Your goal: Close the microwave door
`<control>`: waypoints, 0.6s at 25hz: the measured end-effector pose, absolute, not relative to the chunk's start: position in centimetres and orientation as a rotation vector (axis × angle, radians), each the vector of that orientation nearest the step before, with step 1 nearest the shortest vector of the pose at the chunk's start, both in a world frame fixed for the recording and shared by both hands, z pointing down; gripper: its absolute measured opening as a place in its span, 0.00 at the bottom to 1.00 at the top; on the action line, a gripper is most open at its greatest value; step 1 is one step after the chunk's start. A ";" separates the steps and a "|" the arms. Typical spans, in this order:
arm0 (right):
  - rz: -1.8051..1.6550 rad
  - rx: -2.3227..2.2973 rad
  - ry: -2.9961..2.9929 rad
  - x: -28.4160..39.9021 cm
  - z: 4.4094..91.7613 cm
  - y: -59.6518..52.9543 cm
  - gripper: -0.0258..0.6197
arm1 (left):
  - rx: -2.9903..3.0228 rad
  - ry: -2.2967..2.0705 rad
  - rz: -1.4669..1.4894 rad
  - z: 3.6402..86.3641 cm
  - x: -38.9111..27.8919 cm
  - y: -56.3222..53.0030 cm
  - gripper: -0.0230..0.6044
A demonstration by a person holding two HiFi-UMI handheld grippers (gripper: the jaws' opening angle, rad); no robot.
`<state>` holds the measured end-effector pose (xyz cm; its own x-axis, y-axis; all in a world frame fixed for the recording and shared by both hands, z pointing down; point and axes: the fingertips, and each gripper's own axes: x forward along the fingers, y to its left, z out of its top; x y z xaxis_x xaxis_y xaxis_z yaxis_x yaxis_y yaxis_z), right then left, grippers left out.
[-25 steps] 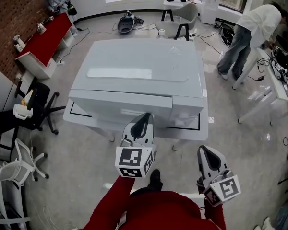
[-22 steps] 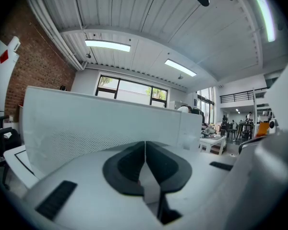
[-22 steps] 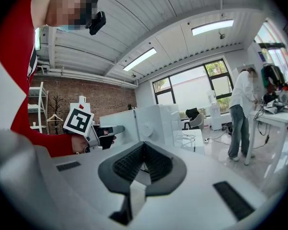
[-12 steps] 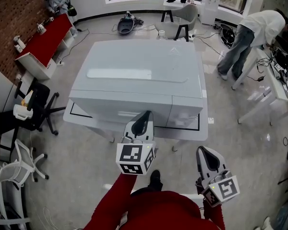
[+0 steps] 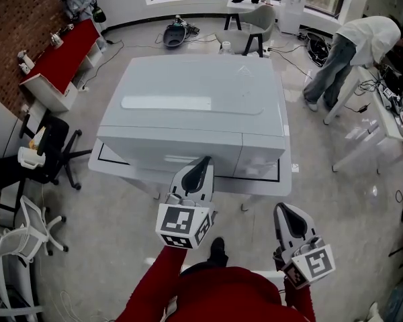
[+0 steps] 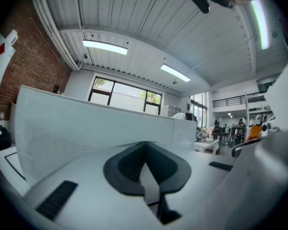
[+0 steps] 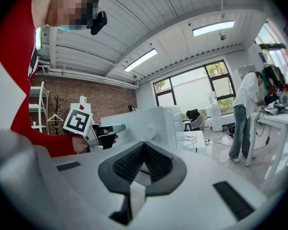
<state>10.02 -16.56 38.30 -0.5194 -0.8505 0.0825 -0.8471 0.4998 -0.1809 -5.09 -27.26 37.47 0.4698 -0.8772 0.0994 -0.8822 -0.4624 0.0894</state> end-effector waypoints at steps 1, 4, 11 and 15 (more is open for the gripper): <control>-0.306 -1.531 2.705 10.0 38.2 -16.6 0.06 | 2.612 -1.502 0.028 36.9 -4.9 -26.6 0.05; -0.288 -1.522 2.700 9.7 37.7 -17.0 0.06 | 2.692 -1.346 -0.019 35.8 -4.5 -24.7 0.05; -0.231 -1.469 2.721 8.2 36.6 -18.0 0.06 | 2.815 -1.236 0.047 34.7 -4.6 -21.6 0.05; -0.231 -1.460 2.744 7.8 36.9 -18.1 0.06 | 2.839 -1.260 0.023 34.4 -5.0 -20.7 0.05</control>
<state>7.82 -18.09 36.86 -0.5608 -0.8266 0.0472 -0.8229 0.5502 -0.1423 -4.98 -20.73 34.44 0.6709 -0.7411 0.0276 -0.7416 -0.6704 0.0262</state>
